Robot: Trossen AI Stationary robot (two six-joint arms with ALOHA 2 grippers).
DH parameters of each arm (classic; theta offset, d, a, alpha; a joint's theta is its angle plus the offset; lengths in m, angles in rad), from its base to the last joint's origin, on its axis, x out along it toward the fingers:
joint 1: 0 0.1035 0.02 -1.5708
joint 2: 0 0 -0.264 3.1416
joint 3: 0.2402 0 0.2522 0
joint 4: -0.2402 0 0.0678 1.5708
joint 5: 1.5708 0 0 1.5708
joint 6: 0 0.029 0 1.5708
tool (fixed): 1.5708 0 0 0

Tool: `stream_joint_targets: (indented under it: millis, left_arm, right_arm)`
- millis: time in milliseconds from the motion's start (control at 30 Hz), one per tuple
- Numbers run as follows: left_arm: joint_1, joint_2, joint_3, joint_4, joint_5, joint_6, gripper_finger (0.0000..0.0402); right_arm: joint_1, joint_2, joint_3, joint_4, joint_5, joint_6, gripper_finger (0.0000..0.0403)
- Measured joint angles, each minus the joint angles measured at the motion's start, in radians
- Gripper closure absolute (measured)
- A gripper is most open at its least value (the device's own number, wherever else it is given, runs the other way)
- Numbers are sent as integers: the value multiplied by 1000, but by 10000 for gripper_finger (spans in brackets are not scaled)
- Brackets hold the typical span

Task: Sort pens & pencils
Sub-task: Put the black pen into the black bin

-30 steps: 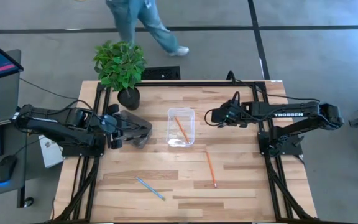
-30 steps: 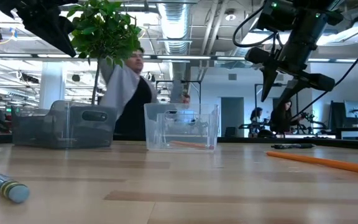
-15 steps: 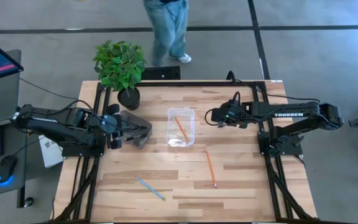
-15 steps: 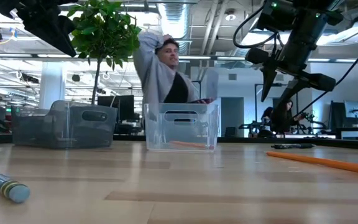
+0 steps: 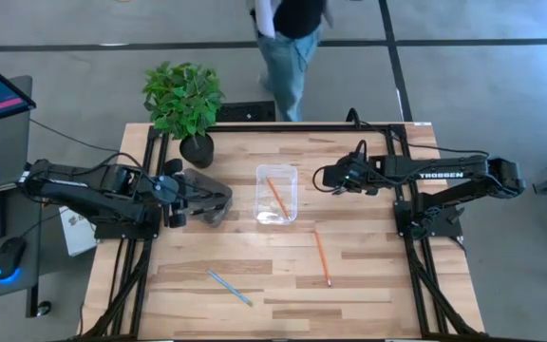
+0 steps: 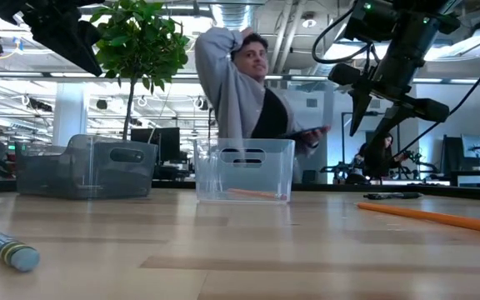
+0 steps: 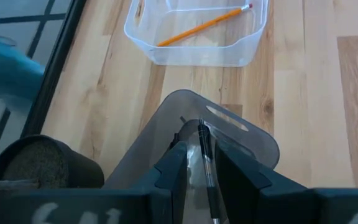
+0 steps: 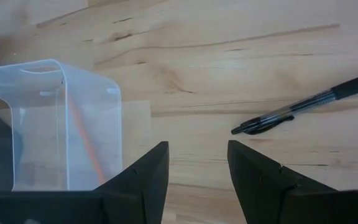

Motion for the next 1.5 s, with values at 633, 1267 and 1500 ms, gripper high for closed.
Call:
stream_joint_targets:
  millis: [633,1267,1500]
  left_arm:
    - [0,0,0,1,0,39,326]
    - [0,0,0,5,0,36,326]
    - [0,0,0,4,0,35,326]
  right_arm:
    - [-10,0,0,25,0,-404,217]
    - [8,0,0,15,-11,-967,148]
    - [-13,16,-2,-111,-37,-942,148]
